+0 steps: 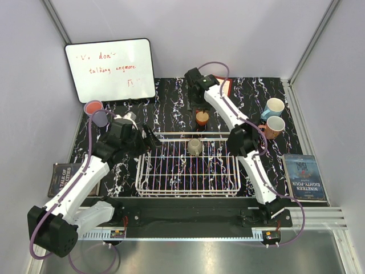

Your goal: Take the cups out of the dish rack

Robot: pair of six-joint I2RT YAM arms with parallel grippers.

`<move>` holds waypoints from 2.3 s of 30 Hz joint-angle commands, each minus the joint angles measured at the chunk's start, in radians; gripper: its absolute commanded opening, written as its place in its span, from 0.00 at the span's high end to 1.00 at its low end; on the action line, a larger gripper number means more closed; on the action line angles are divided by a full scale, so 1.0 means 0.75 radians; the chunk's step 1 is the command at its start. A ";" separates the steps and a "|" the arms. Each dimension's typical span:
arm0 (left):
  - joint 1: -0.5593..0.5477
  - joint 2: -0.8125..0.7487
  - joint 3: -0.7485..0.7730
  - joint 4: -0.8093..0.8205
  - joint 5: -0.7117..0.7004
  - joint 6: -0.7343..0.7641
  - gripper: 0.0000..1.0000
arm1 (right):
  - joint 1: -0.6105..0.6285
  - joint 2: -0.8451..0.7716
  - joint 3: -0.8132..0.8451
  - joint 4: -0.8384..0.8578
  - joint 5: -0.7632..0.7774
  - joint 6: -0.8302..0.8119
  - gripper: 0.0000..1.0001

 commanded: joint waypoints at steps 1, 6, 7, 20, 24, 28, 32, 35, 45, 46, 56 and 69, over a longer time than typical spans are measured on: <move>-0.013 0.006 -0.002 0.005 -0.015 0.077 0.11 | 0.023 -0.328 0.056 0.028 0.074 0.008 0.31; -0.146 0.124 0.102 0.013 -0.123 0.122 0.09 | 0.043 -0.645 -0.111 0.030 0.137 -0.016 0.14; -0.211 0.151 0.123 0.017 -0.144 0.128 0.09 | 0.043 -0.698 -0.162 0.044 0.141 -0.021 0.14; -0.545 0.807 0.650 0.054 -0.303 0.185 0.09 | 0.056 -1.621 -1.268 0.286 0.051 0.022 0.12; -0.588 0.926 0.759 0.054 -0.336 0.206 0.07 | 0.054 -1.760 -1.447 0.308 0.033 0.039 0.12; -0.612 1.010 0.806 0.054 -0.346 0.185 0.07 | 0.056 -1.822 -1.527 0.318 0.006 0.051 0.12; -0.612 1.094 0.835 0.054 -0.363 0.181 0.07 | 0.056 -1.846 -1.562 0.337 -0.018 0.035 0.12; -0.612 1.126 0.853 0.048 -0.367 0.185 0.08 | 0.056 -1.848 -1.580 0.339 -0.016 0.014 0.12; -0.612 1.133 0.823 0.046 -0.395 0.167 0.27 | 0.056 -1.840 -1.637 0.374 -0.067 -0.012 0.12; -0.614 1.131 0.823 0.044 -0.398 0.175 0.30 | 0.056 -1.838 -1.639 0.376 -0.075 -0.016 0.12; -0.612 1.088 0.819 0.046 -0.402 0.189 1.00 | 0.054 -1.858 -1.641 0.384 -0.065 -0.039 0.13; -0.498 0.559 0.596 0.433 0.021 0.046 1.00 | 0.056 -1.948 -1.690 0.474 -0.075 -0.023 0.12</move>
